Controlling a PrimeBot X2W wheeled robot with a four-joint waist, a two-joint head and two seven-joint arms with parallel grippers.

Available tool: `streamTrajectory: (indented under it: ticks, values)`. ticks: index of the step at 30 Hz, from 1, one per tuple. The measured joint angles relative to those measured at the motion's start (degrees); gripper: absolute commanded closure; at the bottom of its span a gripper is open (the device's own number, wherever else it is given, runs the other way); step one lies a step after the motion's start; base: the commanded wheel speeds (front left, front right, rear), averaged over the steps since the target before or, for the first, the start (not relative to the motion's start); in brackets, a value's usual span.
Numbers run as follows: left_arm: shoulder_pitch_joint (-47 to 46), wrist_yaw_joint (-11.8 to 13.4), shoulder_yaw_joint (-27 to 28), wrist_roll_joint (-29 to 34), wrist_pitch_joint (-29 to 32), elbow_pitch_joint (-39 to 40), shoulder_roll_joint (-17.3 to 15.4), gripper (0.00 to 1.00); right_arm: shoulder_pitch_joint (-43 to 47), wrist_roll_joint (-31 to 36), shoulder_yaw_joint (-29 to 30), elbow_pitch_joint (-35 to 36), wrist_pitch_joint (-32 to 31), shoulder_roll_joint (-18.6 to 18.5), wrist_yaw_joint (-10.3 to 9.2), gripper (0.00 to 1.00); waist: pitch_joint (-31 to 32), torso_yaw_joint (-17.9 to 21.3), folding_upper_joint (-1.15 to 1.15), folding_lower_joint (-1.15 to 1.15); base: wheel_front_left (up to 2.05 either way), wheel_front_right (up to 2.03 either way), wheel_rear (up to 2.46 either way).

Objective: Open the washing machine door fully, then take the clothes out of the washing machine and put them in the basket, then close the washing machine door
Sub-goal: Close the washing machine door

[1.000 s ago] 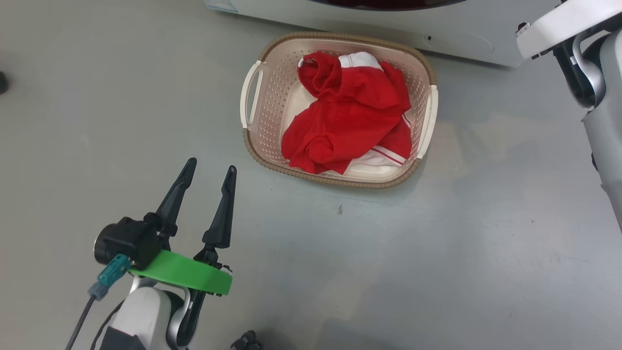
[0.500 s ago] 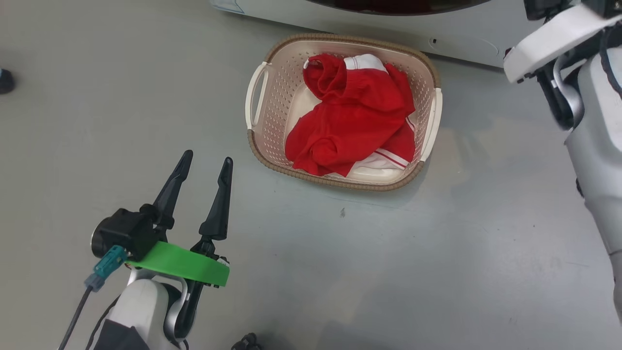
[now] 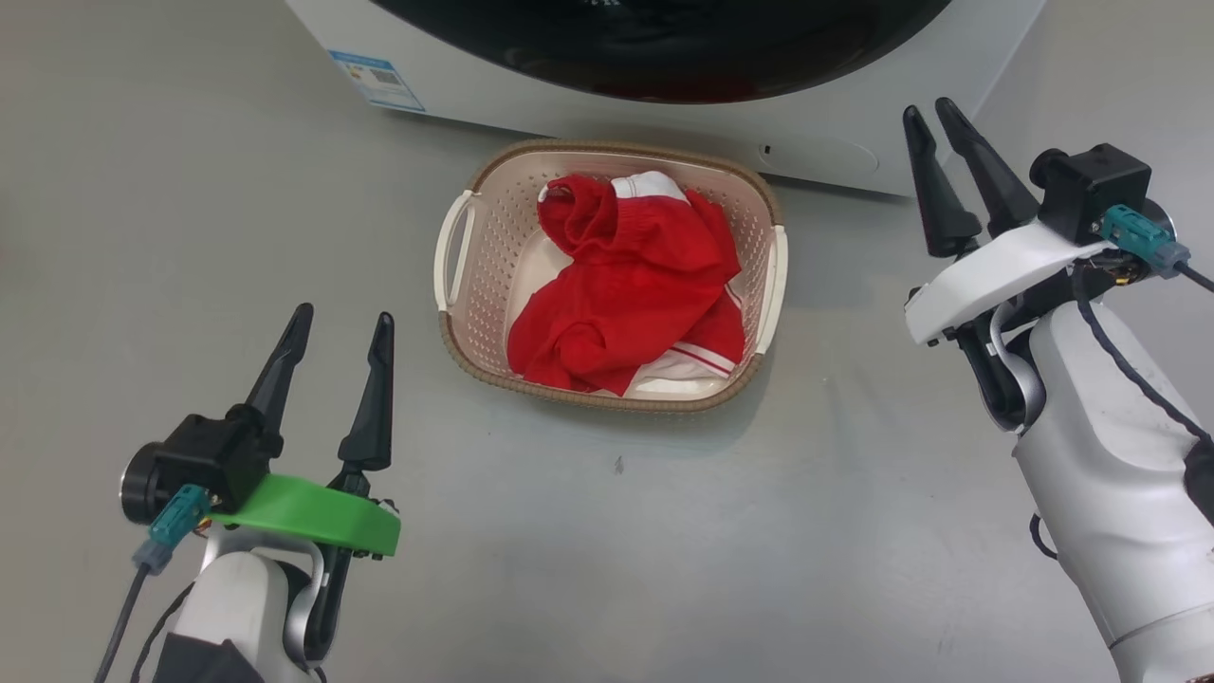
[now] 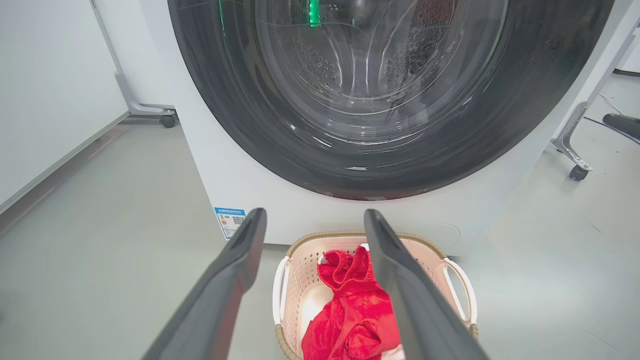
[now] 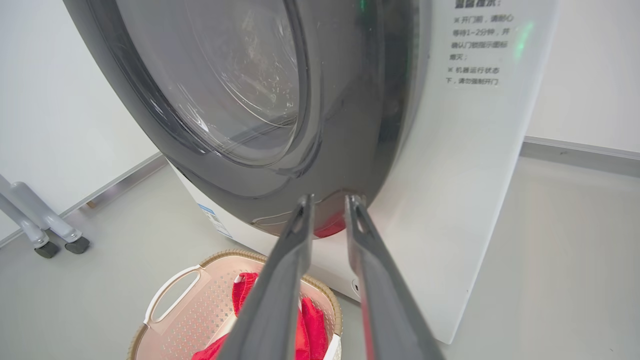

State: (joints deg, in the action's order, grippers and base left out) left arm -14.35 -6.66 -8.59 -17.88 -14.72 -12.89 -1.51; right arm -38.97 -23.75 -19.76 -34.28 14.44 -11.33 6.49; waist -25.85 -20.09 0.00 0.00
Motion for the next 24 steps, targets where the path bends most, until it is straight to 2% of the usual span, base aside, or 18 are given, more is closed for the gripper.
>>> streamTrajectory:
  ticks: [12, 15, 24]
  values:
    - [2.64, 1.32, 4.88, 3.6, 0.0, -1.62, -0.01, 0.0, 10.7, 0.09, 5.77, 7.88, 0.01, 2.31, -0.18, 0.0, 5.69, 6.97, 0.0, 0.0, 0.0, 0.0, 0.0]
    - [3.7, 1.4, 5.97, 3.97, 0.01, -2.03, -0.01, 0.0, 14.4, 0.1, 7.5, 9.58, 0.0, 2.94, -1.1, 0.0, 7.47, 8.57, 0.0, 0.0, 0.0, 0.0, 0.0]
    - [8.15, 2.15, 8.98, 4.71, 0.01, -2.86, -0.05, 0.0, 23.86, 2.0, 9.28, 13.04, 0.0, 5.09, -1.66, 0.0, 13.27, 12.73, 0.0, 0.0, 0.0, 0.0, 0.0]
